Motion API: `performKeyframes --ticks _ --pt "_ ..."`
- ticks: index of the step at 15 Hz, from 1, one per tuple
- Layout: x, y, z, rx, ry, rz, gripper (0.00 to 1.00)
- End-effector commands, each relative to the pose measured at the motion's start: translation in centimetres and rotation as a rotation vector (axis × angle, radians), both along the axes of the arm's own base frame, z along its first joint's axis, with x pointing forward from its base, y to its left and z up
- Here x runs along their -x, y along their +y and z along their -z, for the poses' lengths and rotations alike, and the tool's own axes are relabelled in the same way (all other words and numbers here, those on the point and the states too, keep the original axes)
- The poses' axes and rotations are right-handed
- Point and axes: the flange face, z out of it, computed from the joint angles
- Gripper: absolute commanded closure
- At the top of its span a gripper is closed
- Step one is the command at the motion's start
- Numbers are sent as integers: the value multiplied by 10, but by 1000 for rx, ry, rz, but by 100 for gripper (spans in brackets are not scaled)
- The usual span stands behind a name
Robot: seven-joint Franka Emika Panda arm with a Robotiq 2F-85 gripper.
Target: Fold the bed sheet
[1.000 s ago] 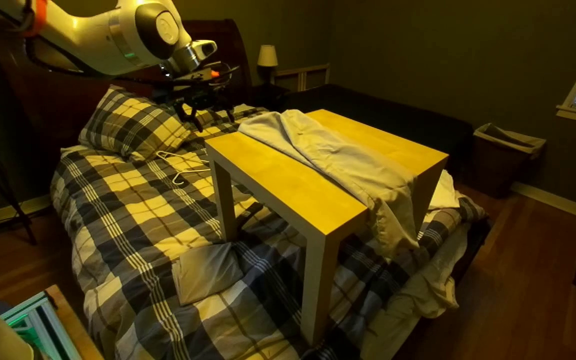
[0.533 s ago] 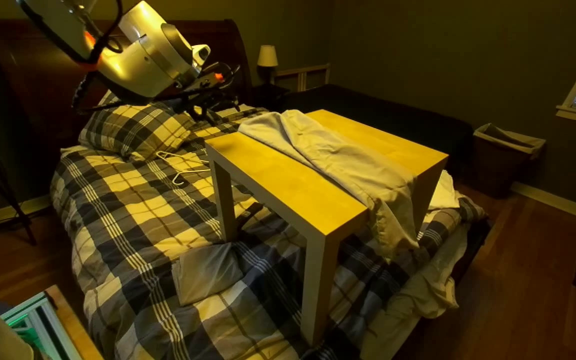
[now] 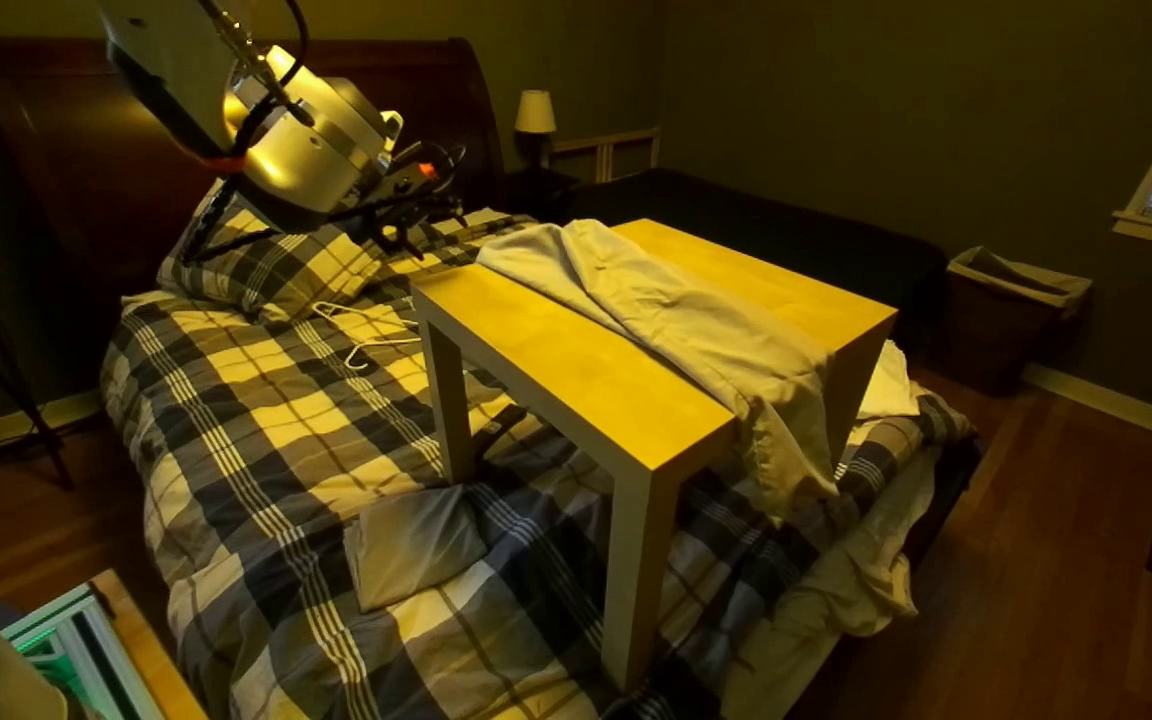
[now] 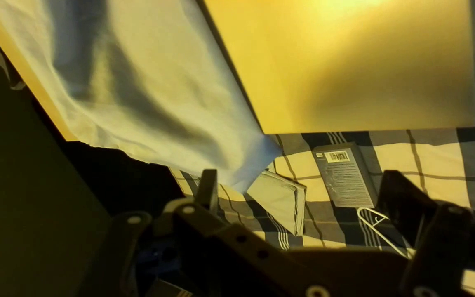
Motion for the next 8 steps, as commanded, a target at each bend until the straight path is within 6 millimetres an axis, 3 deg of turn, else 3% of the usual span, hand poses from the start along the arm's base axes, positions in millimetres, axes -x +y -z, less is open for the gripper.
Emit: performKeyframes --ticks 1,4,8 --pt "-1 0 -1 -1 -2 1 0" --pt "-3 5 1 25 -7 -17 0" --pt "-13 29 26 120 8 -150 0"
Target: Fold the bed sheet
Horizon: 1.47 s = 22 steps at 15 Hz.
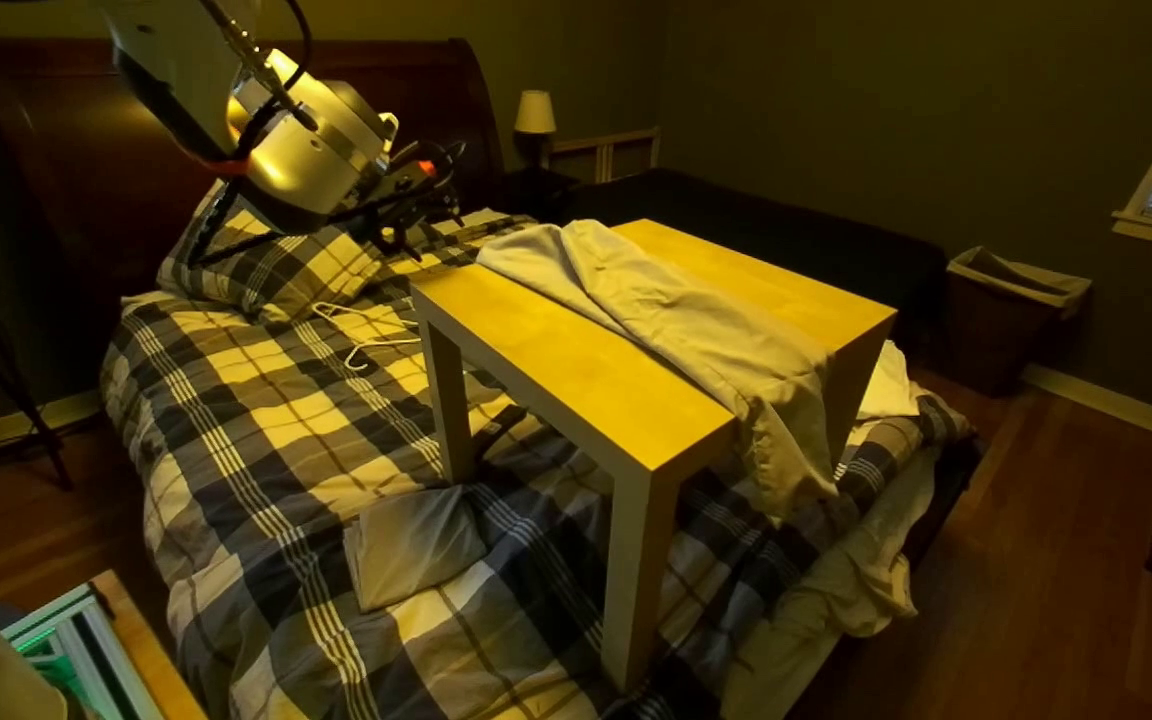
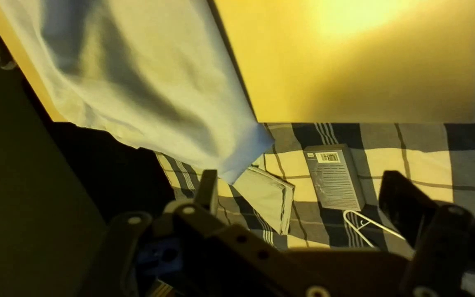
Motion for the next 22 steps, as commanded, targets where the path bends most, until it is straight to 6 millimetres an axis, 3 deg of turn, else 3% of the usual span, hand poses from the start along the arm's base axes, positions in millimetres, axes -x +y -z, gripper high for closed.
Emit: performKeyframes --ticks 1,9,18,19,20,22 --pt "-16 23 26 107 -14 -121 0" --pt "-54 30 44 326 -163 -246 0" --pt "-63 26 68 466 -173 -186 0" --pt "-63 27 71 475 -174 -185 25" --pt "-63 27 72 484 -179 -187 25" --pt "-64 28 74 493 -190 -188 42"
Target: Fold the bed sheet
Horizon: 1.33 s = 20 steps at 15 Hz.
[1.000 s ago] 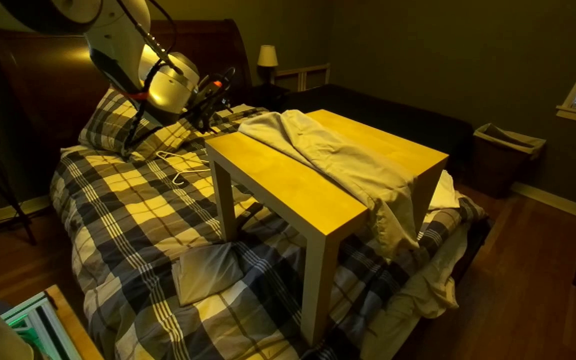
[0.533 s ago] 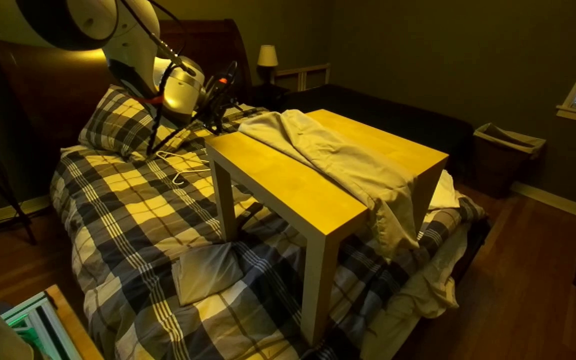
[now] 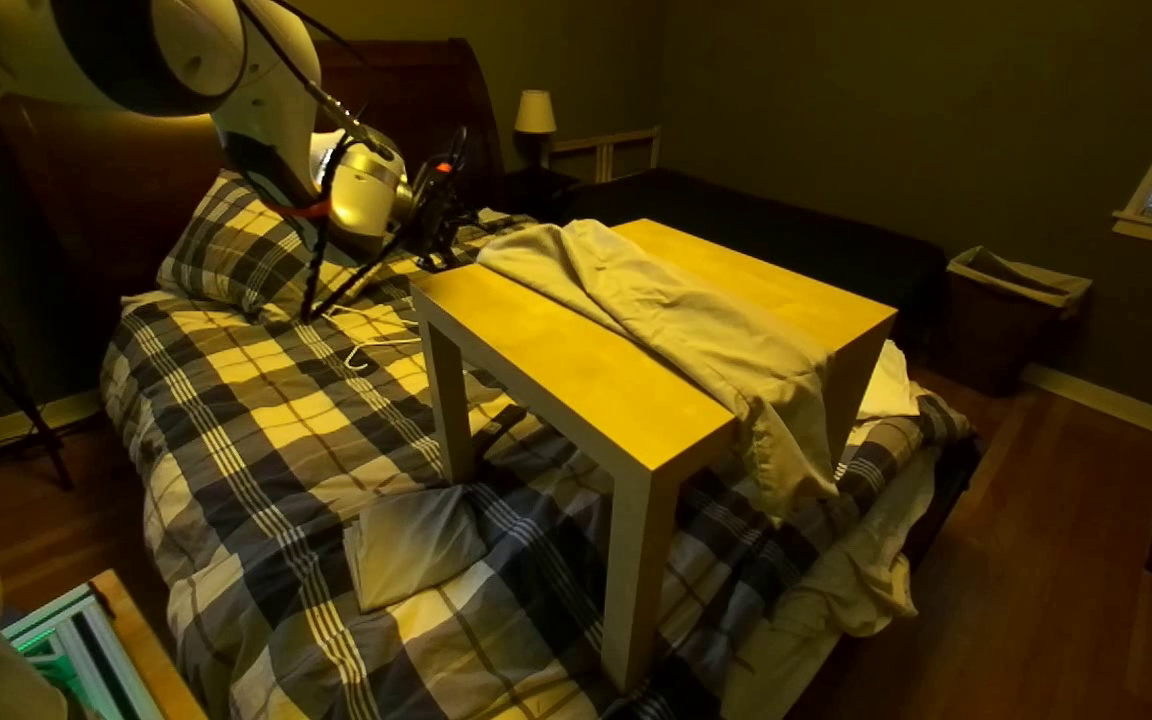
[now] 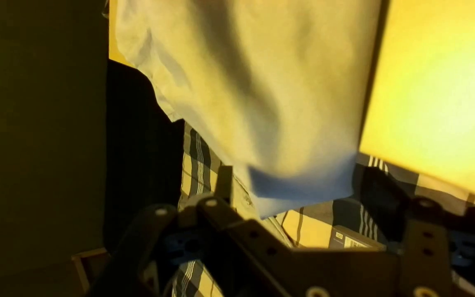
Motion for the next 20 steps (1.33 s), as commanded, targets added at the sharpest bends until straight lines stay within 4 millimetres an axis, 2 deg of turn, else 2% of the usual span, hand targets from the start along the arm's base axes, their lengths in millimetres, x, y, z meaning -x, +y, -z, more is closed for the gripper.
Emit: performKeyframes --ticks 1,6,8,10,14,17,20 --pt "-5 4 6 31 -35 -7 51" --pt "-10 5 5 26 -51 -7 89" --pt "-11 6 3 15 -52 -3 100" --pt "-12 7 -3 -14 -55 5 100" --pt "-21 14 -36 -132 -96 30 100" --pt "-29 33 -57 -190 -131 7 100" --pt "-29 59 -66 -233 -138 -47 100"
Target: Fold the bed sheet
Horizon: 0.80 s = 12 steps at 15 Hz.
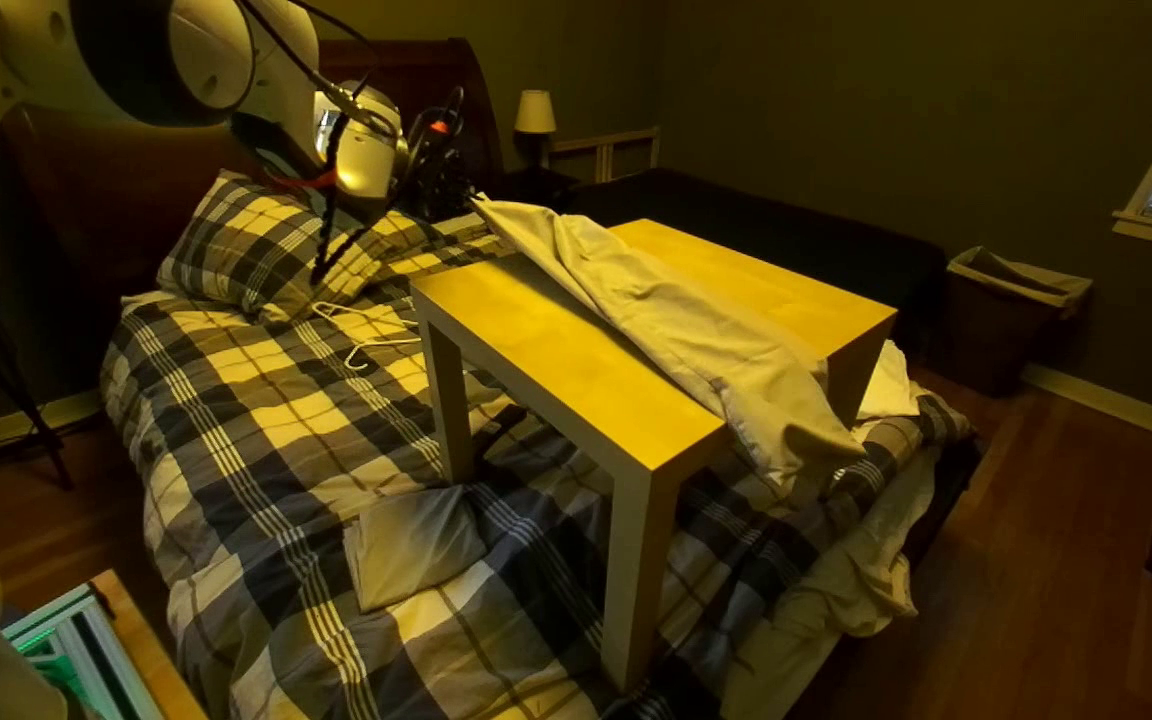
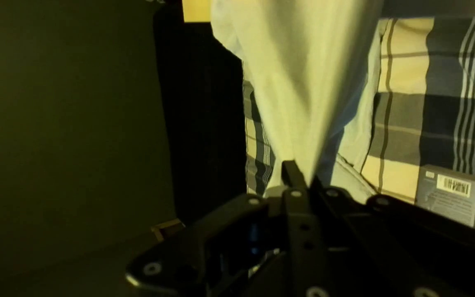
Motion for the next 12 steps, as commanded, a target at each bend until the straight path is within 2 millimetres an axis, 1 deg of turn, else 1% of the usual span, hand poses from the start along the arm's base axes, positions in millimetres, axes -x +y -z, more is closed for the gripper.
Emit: performKeyframes --ticks 1,4,7,10,12 --pt "-3 33 -1 -66 2 -66 100" --pt "-1 56 3 -101 6 -117 100" --pt "-2 73 3 -156 3 -163 100" --pt "-7 78 -10 -226 -21 -191 100" --pt "-17 72 -32 -258 -58 -171 100"
